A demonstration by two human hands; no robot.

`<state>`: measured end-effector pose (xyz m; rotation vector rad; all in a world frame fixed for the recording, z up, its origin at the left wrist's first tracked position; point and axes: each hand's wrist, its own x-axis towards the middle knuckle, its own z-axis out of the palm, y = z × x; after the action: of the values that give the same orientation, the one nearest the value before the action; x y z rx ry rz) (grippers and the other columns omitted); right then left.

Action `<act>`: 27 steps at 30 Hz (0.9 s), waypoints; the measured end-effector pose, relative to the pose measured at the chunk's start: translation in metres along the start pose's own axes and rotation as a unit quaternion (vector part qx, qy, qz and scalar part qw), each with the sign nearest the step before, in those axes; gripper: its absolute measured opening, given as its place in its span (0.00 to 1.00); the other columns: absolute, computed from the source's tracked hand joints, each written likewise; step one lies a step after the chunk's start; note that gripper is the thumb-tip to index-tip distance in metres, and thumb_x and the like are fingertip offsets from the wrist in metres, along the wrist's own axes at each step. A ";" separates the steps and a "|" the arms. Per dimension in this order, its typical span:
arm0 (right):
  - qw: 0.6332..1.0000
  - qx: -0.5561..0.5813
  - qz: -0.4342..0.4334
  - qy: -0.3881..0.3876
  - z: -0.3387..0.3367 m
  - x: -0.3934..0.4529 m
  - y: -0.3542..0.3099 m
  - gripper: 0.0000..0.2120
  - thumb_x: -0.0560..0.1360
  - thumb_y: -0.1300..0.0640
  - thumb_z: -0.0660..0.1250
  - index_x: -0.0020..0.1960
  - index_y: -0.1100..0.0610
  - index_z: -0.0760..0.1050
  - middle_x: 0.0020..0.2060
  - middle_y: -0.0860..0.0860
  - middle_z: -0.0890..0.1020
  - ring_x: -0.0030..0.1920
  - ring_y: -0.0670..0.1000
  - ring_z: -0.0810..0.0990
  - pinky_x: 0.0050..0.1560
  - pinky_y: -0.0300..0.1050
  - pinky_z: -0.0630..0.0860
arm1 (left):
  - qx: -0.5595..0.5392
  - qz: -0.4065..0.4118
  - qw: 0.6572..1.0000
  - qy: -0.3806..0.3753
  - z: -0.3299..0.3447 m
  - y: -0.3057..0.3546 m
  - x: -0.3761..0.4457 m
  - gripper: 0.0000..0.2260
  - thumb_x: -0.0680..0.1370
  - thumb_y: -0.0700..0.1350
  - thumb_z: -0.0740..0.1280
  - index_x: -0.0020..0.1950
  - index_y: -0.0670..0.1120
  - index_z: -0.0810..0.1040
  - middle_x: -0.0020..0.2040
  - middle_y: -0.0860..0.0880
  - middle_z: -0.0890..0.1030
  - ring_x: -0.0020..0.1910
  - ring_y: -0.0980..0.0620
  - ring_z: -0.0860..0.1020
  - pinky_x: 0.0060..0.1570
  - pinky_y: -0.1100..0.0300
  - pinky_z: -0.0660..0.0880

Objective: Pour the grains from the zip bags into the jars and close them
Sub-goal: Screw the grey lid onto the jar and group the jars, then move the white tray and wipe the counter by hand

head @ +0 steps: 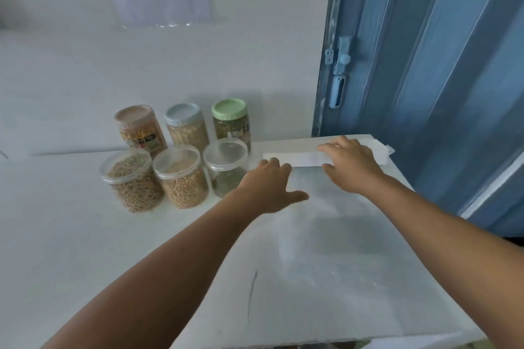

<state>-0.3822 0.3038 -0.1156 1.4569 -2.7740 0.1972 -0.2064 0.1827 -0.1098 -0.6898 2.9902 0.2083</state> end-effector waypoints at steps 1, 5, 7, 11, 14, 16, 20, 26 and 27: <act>1.000 -0.001 -0.011 -0.003 0.003 0.002 0.013 0.22 0.85 0.51 0.61 0.78 0.47 0.66 0.76 0.52 0.67 0.74 0.58 0.66 0.73 0.58 0.64 | -0.009 -0.021 0.999 -0.024 0.007 0.003 0.008 0.40 0.76 0.74 0.64 0.76 0.46 0.69 0.71 0.43 0.72 0.71 0.42 0.69 0.67 0.44 0.73; 0.998 -0.005 -0.049 -0.027 0.011 0.019 0.043 0.22 0.84 0.53 0.61 0.77 0.48 0.66 0.76 0.53 0.67 0.73 0.59 0.67 0.72 0.58 0.64 | -0.016 -0.062 0.992 -0.104 0.027 0.003 0.024 0.51 0.69 0.80 0.63 0.84 0.51 0.59 0.83 0.45 0.61 0.81 0.42 0.59 0.77 0.40 0.63; 0.997 -0.006 -0.065 -0.048 0.017 0.026 0.049 0.23 0.84 0.53 0.60 0.78 0.48 0.64 0.76 0.52 0.67 0.74 0.59 0.67 0.73 0.58 0.62 | -0.004 -0.065 0.988 -0.138 0.037 0.003 0.024 0.55 0.67 0.82 0.62 0.85 0.55 0.51 0.85 0.47 0.52 0.84 0.44 0.52 0.80 0.39 0.56; 0.994 -0.014 -0.084 -0.073 0.029 0.042 0.055 0.21 0.84 0.55 0.61 0.77 0.48 0.66 0.71 0.53 0.73 0.69 0.59 0.72 0.70 0.59 0.64 | 0.021 -0.064 0.988 -0.142 0.056 0.006 0.023 0.56 0.67 0.84 0.59 0.85 0.56 0.44 0.86 0.49 0.45 0.84 0.44 0.48 0.80 0.40 0.50; 0.993 -0.019 -0.080 -0.080 0.036 0.049 0.058 0.18 0.84 0.55 0.61 0.73 0.46 0.71 0.64 0.52 0.77 0.64 0.59 0.74 0.61 0.56 0.68 | 0.031 -0.071 0.988 -0.134 0.063 0.004 0.025 0.57 0.65 0.85 0.57 0.85 0.57 0.44 0.86 0.50 0.45 0.84 0.45 0.47 0.81 0.40 0.48; 0.993 -0.021 -0.077 -0.084 0.039 0.052 0.061 0.15 0.83 0.57 0.60 0.65 0.46 0.78 0.57 0.51 0.78 0.61 0.58 0.75 0.53 0.53 0.65 | 0.041 -0.068 0.988 -0.130 0.064 0.002 0.028 0.58 0.64 0.86 0.56 0.85 0.57 0.44 0.86 0.49 0.45 0.84 0.45 0.48 0.81 0.40 0.49; 0.995 0.008 -0.052 -0.087 0.037 0.051 0.065 0.09 0.82 0.59 0.59 0.48 0.54 0.77 0.46 0.51 0.76 0.53 0.58 0.73 0.49 0.52 0.62 | 0.050 -0.059 0.989 -0.123 0.066 0.001 0.028 0.59 0.63 0.87 0.54 0.85 0.57 0.44 0.86 0.49 0.46 0.84 0.45 0.49 0.81 0.39 0.49; 0.995 0.004 -0.019 -0.098 0.047 0.035 0.069 0.12 0.80 0.60 0.57 0.42 0.54 0.75 0.47 0.49 0.74 0.52 0.58 0.72 0.48 0.52 0.63 | 0.047 -0.064 0.987 -0.140 0.062 0.003 0.029 0.60 0.63 0.88 0.53 0.85 0.56 0.43 0.86 0.48 0.44 0.84 0.43 0.49 0.80 0.37 0.49; 0.995 -0.001 -0.019 -0.097 0.047 0.033 0.069 0.13 0.81 0.59 0.57 0.42 0.52 0.76 0.48 0.49 0.74 0.52 0.57 0.72 0.48 0.52 0.62 | 0.044 -0.063 0.986 -0.150 0.058 0.004 0.029 0.60 0.63 0.87 0.54 0.85 0.55 0.42 0.86 0.47 0.44 0.84 0.42 0.49 0.80 0.36 0.49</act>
<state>-0.4547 0.3104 -0.1681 1.6073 -2.8896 0.0543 -0.2319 0.1822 -0.1697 -0.7593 2.6433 0.1569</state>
